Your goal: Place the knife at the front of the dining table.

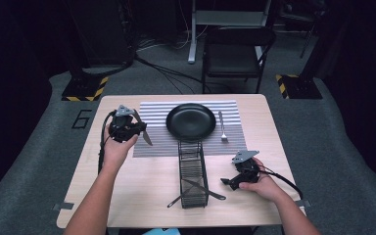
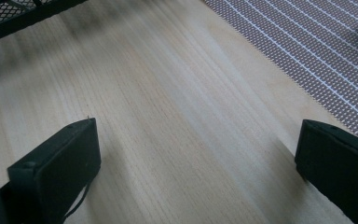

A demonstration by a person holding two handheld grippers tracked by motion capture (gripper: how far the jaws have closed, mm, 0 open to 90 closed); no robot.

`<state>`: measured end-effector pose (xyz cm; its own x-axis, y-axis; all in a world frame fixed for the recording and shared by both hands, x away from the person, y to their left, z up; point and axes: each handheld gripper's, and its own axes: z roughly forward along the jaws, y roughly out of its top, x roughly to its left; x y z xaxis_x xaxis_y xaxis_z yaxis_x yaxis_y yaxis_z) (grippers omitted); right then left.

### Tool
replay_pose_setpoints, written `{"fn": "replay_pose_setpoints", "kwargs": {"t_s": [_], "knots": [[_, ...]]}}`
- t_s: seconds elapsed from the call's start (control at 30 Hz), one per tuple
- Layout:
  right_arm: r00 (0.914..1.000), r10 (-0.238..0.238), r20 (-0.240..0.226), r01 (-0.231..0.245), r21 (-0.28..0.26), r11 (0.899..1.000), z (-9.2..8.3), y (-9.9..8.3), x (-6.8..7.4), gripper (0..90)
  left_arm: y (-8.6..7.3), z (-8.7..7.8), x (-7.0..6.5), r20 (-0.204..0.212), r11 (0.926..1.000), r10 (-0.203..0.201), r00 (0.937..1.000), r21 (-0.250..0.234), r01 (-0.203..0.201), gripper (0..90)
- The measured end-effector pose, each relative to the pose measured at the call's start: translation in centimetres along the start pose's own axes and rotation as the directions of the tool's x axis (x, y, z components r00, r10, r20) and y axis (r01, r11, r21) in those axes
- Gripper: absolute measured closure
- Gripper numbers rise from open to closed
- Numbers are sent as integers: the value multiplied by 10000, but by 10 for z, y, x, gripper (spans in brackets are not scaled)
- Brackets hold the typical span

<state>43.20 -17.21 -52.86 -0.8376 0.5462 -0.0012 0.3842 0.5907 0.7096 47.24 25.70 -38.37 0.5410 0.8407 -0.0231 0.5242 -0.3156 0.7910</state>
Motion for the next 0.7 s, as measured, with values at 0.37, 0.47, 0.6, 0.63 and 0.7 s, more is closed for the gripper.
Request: {"fn": "replay_pose_setpoints", "kwargs": {"t_s": [0.37,0.47,0.6,0.63,0.7], "knots": [[10000,-7,1,7,-2,10000,0,0,0,0,-3,12,4,-121,9995,-61,9999,310,65,827],[10000,-8,1,8,-2,10000,0,0,0,0,-6,17,6,-153,9989,-117,9998,452,124,827],[10000,7,-2,-7,3,10000,0,0,0,0,-7,19,10,-85,9990,-311,9995,328,314,827],[10000,-5,1,5,0,10000,0,0,0,0,-7,20,10,-97,9989,-356,9993,306,359,826],[10000,-13,-1,13,0,10000,0,0,0,0,-5,21,10,-82,9988,-347,9994,344,349,826]]}}
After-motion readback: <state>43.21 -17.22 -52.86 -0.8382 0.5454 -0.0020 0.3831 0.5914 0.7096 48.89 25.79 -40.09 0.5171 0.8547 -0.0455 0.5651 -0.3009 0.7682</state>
